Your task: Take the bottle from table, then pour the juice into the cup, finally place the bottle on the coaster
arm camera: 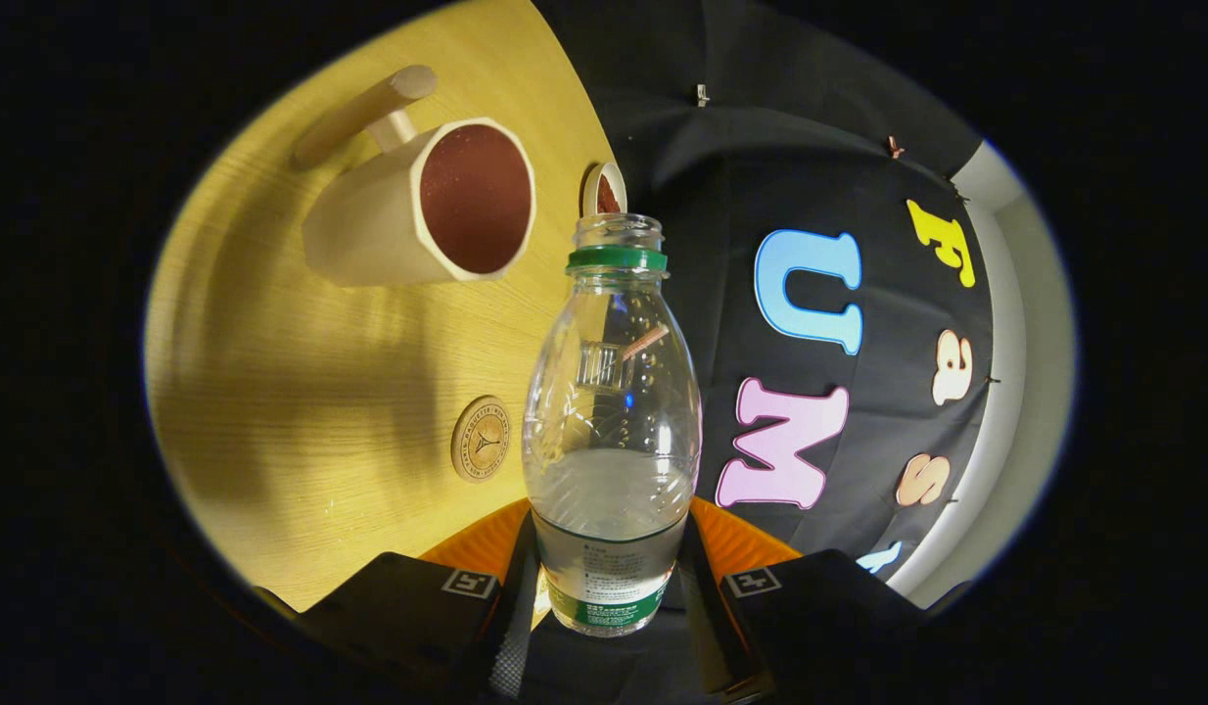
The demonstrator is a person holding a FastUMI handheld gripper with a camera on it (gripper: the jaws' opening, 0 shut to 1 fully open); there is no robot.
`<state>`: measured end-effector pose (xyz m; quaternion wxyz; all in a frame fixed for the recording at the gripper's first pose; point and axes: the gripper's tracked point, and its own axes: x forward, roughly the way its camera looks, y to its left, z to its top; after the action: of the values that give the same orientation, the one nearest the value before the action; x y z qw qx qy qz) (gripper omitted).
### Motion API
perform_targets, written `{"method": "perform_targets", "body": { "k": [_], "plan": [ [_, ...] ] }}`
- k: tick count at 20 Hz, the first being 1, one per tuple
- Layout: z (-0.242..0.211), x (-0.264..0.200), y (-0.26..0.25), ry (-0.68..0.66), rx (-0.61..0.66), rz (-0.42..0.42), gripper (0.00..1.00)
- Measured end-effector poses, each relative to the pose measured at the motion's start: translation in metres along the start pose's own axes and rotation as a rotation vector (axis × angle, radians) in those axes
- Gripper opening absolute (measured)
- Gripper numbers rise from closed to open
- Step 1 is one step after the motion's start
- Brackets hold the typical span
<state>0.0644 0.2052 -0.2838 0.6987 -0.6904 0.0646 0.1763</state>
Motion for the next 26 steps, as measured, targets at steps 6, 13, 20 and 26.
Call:
{"method": "perform_targets", "body": {
  "k": [6, 13, 20, 26],
  "plan": [
    [0.004, 0.004, -0.001, -0.025, -0.093, -0.015, 0.69],
    [0.005, 0.008, -0.003, -0.028, -0.139, -0.021, 0.69],
    [0.007, 0.013, -0.010, -0.040, -0.176, -0.036, 0.69],
    [0.011, 0.013, -0.015, -0.065, -0.219, -0.048, 0.69]
  ]
}}
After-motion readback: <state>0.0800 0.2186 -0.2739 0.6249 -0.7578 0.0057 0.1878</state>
